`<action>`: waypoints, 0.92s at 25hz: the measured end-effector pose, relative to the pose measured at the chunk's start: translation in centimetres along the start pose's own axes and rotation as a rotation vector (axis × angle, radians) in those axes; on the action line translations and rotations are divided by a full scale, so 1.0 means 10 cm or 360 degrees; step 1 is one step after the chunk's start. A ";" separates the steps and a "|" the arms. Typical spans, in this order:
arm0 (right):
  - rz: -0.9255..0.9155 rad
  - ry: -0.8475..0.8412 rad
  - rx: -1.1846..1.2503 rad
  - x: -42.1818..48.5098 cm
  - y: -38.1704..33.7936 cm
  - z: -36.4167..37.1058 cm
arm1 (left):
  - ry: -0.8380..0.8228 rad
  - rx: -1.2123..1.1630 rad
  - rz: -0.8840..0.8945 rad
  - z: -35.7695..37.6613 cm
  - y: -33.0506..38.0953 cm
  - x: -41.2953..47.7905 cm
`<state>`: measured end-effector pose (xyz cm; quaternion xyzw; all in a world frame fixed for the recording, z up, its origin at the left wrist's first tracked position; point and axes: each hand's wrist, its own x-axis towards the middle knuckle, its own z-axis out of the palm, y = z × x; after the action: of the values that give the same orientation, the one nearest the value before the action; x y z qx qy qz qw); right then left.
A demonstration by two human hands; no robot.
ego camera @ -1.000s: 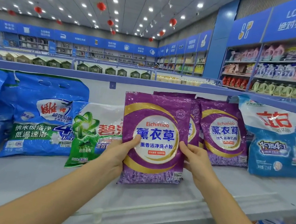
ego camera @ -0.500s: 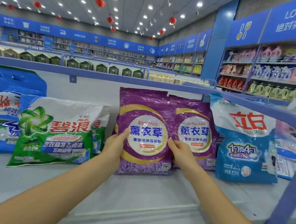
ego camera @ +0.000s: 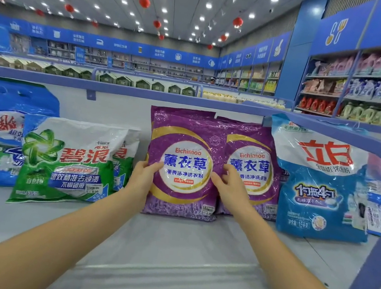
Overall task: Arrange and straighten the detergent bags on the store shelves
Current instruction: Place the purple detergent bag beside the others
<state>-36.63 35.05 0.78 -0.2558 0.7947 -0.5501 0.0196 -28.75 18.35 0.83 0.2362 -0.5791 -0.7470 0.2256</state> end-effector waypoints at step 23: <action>-0.0833 -0.0099 -0.1703 -0.15 0.23 0.17 | -0.0188 0.2863 0.1237 -0.11 -0.35 -0.25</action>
<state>-35.72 34.83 -2.29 -0.4336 0.8710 -0.0521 -0.2249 -26.28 19.82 -2.53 0.0750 -0.9799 0.0884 0.1622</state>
